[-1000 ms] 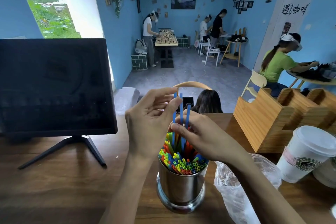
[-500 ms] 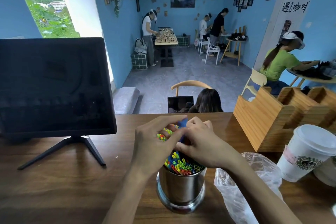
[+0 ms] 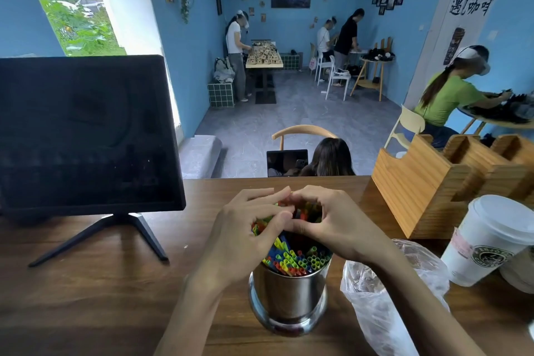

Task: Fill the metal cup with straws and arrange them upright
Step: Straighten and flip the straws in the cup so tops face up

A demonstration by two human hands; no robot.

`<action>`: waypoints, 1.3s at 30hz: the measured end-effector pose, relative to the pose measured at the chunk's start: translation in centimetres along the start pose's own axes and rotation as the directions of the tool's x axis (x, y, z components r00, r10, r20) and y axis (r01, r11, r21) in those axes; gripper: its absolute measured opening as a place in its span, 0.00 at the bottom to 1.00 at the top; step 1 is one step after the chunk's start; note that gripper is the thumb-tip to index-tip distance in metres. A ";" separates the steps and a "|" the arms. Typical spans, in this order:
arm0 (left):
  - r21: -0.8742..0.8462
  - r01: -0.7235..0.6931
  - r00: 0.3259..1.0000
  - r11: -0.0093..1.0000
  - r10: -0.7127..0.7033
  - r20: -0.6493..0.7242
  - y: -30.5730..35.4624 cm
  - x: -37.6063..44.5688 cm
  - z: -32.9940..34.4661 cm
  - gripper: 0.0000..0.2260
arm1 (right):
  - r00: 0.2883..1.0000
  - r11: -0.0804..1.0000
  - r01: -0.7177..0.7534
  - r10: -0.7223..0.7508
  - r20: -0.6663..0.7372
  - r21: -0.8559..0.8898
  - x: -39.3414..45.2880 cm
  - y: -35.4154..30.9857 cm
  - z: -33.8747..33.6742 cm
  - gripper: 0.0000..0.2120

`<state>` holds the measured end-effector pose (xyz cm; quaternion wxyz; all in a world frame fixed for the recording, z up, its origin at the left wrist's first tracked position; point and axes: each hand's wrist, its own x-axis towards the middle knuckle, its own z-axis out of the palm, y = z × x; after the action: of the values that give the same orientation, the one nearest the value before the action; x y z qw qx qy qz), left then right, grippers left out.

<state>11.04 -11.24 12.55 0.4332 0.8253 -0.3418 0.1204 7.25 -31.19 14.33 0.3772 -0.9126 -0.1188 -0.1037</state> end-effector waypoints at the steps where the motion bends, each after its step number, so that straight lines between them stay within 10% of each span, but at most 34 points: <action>1: 0.005 -0.004 1.000 1.000 0.004 0.007 0.1 -0.1 -0.1 0.10 | 1.000 1.000 0.008 -0.008 -0.010 -0.001 -0.1 0.0 0.1 0.18; 5: -0.117 -0.048 0.995 0.992 0.037 -0.096 0.8 -1.0 -0.8 0.13 | 0.999 0.999 0.039 -0.040 -0.034 -0.010 -0.4 -0.1 0.2 0.11; 11: 0.014 0.003 0.963 1.000 -0.007 0.269 0.9 -1.4 -2.4 0.14 | 0.999 0.999 0.022 -0.023 -0.030 -0.024 -0.4 -0.3 0.3 0.10; 21: 0.074 -0.042 0.998 0.996 0.046 -0.045 0.4 -0.5 -0.5 0.08 | 0.998 0.985 0.029 -0.019 -0.062 0.168 -0.2 0.2 0.4 0.09; 28: 0.322 -0.089 0.996 0.943 0.086 0.023 1.0 -0.6 -0.6 0.12 | 0.997 0.958 0.037 -0.014 -0.082 0.286 -0.8 0.8 0.4 0.11; 39: 0.247 -0.093 0.978 0.964 0.135 -0.157 1.5 -0.4 -0.2 0.10 | 0.996 0.939 -0.012 0.041 -0.079 0.342 -0.7 0.7 0.6 0.11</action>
<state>9.76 -11.51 13.41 0.3512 0.8367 -0.3331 0.2564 6.91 -31.36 13.24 0.5358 -0.8297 -0.1065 -0.1149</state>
